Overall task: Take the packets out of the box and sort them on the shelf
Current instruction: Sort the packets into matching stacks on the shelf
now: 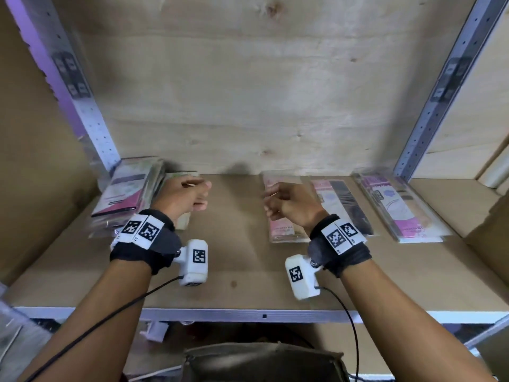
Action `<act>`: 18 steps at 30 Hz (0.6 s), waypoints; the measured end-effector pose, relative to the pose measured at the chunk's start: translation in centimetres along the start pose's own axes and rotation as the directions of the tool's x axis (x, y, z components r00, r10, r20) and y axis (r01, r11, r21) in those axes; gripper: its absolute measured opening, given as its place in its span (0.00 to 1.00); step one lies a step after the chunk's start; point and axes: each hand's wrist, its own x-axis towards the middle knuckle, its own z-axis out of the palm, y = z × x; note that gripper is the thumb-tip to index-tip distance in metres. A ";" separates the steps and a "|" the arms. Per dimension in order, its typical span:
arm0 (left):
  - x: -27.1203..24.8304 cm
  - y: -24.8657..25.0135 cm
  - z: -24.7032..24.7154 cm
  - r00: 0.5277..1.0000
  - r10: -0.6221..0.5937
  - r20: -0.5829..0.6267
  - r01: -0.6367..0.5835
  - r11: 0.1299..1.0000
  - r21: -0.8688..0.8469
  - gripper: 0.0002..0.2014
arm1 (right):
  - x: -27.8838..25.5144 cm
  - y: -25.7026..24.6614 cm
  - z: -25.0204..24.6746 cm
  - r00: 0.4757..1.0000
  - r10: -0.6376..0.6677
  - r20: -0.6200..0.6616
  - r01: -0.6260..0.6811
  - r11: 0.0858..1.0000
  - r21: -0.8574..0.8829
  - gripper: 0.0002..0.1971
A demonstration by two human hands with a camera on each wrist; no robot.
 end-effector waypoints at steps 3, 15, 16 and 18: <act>-0.2 0.1 -4.3 0.995 0.009 -0.098 -0.013 0.999 -0.041 0.10 | 1.6 -1.7 4.3 0.983 0.079 0.168 -0.083 0.996 0.020 0.10; -3.2 -1.0 -12.8 0.991 0.013 -0.133 -0.009 1.000 0.029 0.05 | 8.4 -4.5 18.5 0.922 0.267 0.281 -0.256 0.964 -0.079 0.09; -3.3 -1.0 -13.1 0.992 0.016 -0.128 -0.012 0.999 0.031 0.06 | 8.7 -4.5 18.9 0.927 0.266 0.264 -0.250 0.964 -0.092 0.10; -3.5 -1.2 -13.6 0.992 0.016 -0.125 -0.014 1.000 0.021 0.06 | 9.3 -4.2 19.4 0.932 0.278 0.232 -0.257 0.959 -0.116 0.10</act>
